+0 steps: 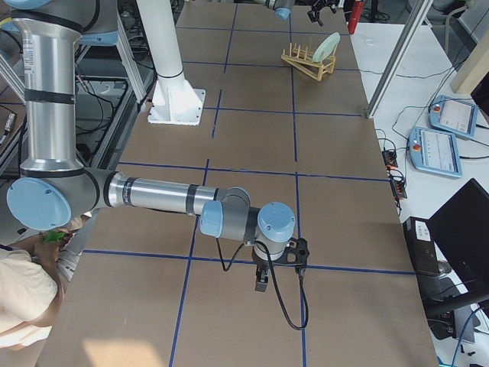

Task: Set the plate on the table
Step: 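Move the left gripper to the pale green plate's rim in the rack, then close the left gripper on the plate rim and lift it from the rack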

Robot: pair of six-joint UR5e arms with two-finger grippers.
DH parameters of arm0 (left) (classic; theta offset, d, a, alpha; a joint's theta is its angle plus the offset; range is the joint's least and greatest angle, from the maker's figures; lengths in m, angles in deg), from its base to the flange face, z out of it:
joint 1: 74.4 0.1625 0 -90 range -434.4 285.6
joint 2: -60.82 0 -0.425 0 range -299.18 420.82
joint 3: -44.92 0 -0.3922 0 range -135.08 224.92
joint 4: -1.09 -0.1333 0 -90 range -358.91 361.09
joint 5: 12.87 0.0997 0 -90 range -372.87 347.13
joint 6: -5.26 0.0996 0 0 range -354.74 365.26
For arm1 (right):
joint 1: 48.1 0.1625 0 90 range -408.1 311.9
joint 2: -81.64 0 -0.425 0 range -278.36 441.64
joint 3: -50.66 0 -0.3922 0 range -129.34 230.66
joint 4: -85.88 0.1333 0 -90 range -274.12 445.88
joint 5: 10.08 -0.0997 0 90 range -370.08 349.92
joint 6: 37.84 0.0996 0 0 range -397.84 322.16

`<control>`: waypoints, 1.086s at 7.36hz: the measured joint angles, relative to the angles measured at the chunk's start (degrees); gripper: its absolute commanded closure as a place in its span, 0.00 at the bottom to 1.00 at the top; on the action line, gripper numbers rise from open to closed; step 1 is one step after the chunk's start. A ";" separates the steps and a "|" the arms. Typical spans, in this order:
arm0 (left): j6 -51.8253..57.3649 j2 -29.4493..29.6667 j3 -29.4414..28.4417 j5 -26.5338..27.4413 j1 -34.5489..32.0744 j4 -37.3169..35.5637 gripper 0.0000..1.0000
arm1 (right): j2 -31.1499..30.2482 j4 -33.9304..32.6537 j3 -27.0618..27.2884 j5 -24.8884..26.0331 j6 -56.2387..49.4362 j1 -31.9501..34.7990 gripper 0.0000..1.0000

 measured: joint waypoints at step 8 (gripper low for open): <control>-0.21 5.70 -6.09 2.60 0.73 -0.76 0.69 | 0.00 0.00 -0.04 0.00 0.00 0.00 0.00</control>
